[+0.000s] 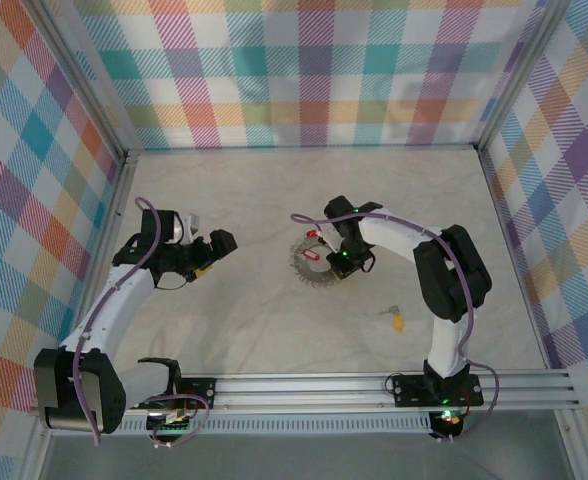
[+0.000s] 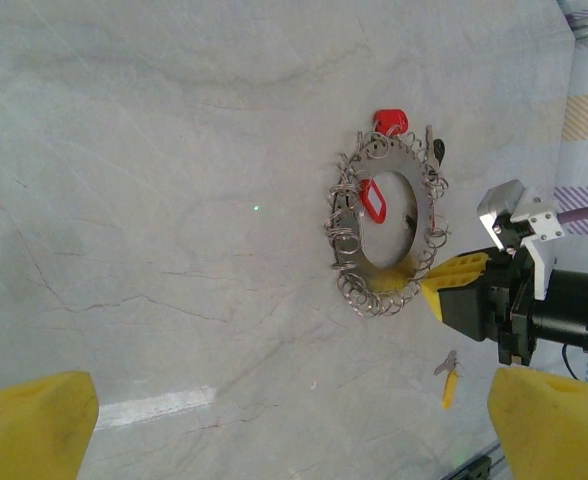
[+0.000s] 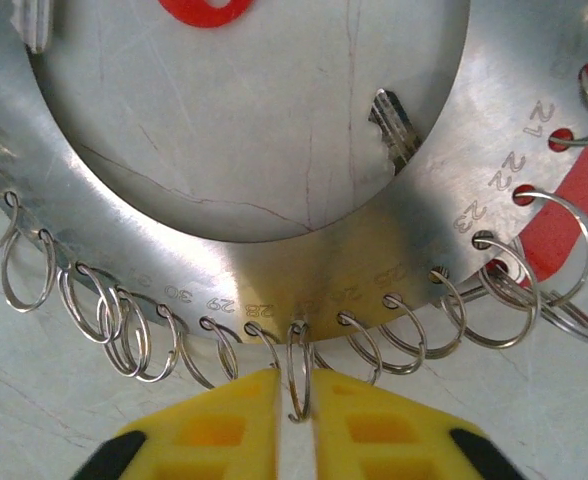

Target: Put the keys on the keyring

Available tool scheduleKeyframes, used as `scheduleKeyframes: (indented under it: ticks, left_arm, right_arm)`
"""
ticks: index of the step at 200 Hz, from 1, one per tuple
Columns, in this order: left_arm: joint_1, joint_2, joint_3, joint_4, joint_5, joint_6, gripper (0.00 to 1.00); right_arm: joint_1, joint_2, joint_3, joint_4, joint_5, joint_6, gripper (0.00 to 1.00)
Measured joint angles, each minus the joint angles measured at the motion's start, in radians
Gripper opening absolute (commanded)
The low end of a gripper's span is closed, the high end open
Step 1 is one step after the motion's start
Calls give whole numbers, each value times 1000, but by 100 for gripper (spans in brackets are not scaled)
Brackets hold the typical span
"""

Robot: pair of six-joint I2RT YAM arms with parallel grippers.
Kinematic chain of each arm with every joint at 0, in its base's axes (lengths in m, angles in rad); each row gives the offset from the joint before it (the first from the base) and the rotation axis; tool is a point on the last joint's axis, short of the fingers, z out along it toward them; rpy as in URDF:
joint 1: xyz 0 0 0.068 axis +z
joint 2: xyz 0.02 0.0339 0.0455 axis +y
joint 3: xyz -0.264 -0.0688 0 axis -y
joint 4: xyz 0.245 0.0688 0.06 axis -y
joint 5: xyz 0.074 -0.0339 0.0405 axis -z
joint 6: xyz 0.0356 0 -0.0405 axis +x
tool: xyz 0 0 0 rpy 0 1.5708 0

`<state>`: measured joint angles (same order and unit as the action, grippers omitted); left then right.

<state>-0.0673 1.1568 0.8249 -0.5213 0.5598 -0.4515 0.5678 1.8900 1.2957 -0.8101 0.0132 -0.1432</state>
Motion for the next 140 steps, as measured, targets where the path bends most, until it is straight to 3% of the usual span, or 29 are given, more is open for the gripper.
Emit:
scheduleKeyframes:
  ticks: [7, 49, 88, 140]
  left_arm:
    - [0, 0, 0, 0, 0, 0, 100]
    - [1, -27, -5, 18, 24, 7, 100]
    - [0, -120, -11, 120, 72, 27, 100]
    - [-92, -176, -9, 185, 122, 248, 97]
  right_arm:
    - [0, 0, 0, 0, -3, -1, 0]
    - [0, -13, -9, 16, -8, -15, 0]
    - [0, -168, -92, 101, -36, -84, 0]
    - [0, -344, -125, 211, -148, -182, 0]
